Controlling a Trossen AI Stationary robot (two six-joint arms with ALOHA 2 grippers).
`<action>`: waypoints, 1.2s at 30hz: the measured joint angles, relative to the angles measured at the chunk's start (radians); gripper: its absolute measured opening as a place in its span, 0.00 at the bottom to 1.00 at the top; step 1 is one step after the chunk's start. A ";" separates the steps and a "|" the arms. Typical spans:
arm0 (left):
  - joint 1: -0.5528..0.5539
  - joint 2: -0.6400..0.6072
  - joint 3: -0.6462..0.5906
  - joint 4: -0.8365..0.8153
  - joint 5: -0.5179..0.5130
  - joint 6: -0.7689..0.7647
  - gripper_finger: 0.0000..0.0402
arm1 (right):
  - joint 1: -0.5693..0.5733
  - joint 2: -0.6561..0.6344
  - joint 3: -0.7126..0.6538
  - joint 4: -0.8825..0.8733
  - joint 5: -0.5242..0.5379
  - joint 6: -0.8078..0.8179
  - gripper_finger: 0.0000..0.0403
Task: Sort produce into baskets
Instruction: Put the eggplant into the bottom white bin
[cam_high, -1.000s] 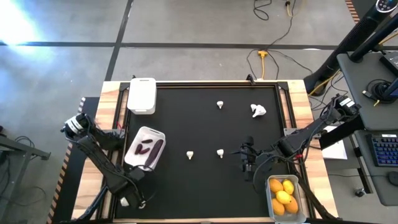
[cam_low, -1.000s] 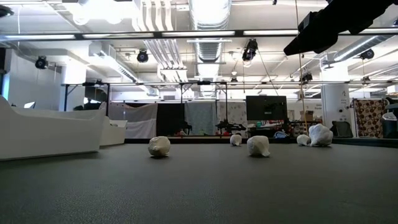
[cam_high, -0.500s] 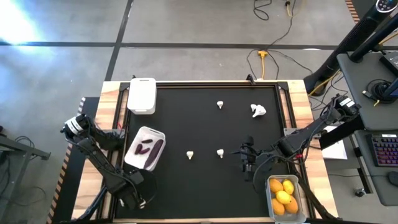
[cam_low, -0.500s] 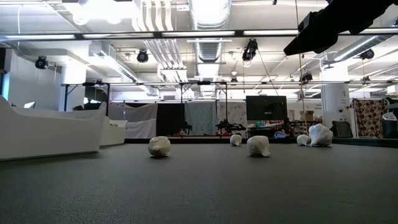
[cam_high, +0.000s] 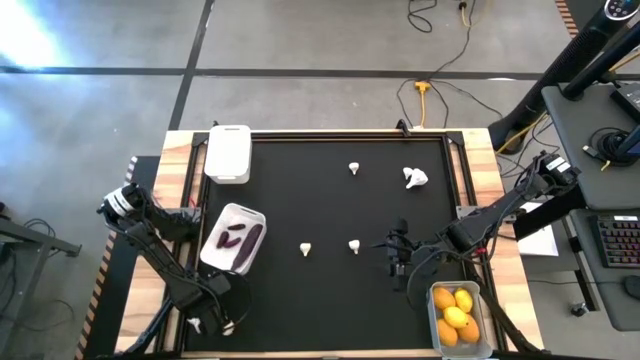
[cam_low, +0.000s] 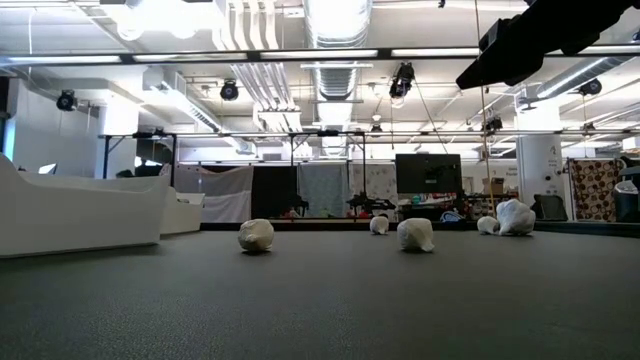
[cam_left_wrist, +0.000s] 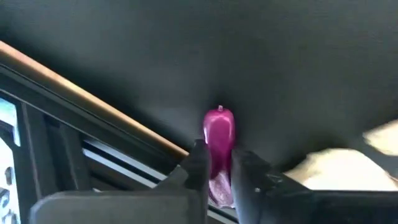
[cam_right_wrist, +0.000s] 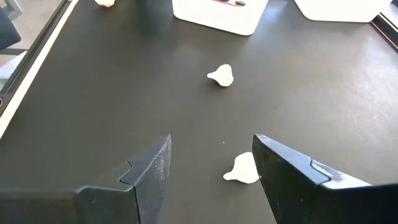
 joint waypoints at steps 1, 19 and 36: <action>0.000 0.000 0.014 -0.003 0.000 0.000 0.03 | 0.000 0.000 0.000 0.000 0.000 0.000 0.54; 0.125 -0.003 0.555 -0.673 -0.834 -0.003 0.04 | -0.005 0.000 0.000 0.020 0.002 -0.016 0.54; 0.744 -0.056 0.077 -0.341 -0.675 0.365 0.06 | -0.005 0.000 0.000 0.017 0.000 -0.039 0.54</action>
